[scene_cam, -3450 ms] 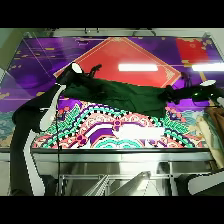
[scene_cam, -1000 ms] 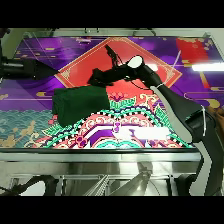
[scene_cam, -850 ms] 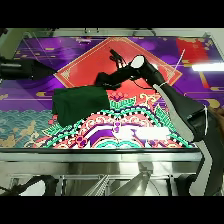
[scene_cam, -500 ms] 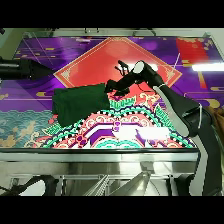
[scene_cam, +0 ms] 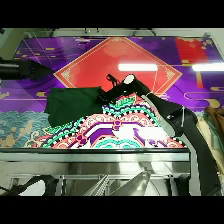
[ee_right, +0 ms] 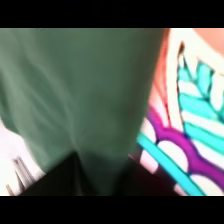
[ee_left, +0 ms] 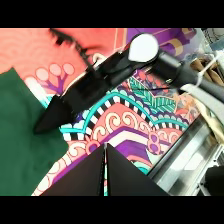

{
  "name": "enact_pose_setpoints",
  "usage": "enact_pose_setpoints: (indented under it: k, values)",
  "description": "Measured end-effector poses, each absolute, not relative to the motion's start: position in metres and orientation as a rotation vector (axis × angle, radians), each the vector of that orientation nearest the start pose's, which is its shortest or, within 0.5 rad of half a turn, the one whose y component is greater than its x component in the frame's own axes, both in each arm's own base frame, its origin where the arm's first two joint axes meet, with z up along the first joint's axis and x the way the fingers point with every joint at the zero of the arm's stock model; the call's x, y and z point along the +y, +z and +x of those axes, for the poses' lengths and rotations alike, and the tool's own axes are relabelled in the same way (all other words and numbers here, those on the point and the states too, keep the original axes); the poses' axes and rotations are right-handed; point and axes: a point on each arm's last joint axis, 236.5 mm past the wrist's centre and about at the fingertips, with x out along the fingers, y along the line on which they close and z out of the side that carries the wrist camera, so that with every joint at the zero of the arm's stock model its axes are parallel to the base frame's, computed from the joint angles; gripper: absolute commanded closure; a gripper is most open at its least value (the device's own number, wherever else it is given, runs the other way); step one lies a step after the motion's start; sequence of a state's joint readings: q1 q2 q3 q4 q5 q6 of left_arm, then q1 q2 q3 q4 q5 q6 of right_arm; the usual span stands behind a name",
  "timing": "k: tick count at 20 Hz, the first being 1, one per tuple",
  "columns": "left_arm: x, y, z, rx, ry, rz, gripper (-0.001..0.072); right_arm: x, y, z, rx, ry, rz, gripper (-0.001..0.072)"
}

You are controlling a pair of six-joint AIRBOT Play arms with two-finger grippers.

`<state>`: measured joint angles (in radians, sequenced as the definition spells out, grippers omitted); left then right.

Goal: Fold the shirts.

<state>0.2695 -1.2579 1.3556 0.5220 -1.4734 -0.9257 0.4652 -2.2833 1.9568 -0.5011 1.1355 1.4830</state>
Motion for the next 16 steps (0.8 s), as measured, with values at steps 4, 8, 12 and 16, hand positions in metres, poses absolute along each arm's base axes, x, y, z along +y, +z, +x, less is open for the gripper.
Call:
enact_pose_setpoints:
  k: [4, 8, 12, 16]
  values:
    - [-0.106, 0.183, 0.383, 0.838, -0.874, -0.379, 0.0692, 0.446, -0.076, 0.431, 1.464, 0.951, 0.775, 0.0688]
    - [-0.107, 0.182, 0.381, 0.842, -0.878, -0.379, 0.0692, 0.443, -0.017, 0.448, 1.345, 1.011, 0.807, 0.0688]
    - [-0.107, 0.182, 0.380, 0.846, -0.884, -0.378, 0.0692, 0.378, 0.084, 0.495, 1.112, 0.955, 0.772, 0.0689]
    - [-0.108, 0.182, 0.378, 0.851, -0.890, -0.377, 0.0692, 0.230, 0.174, 0.533, 0.915, 0.631, 0.664, 0.0689]
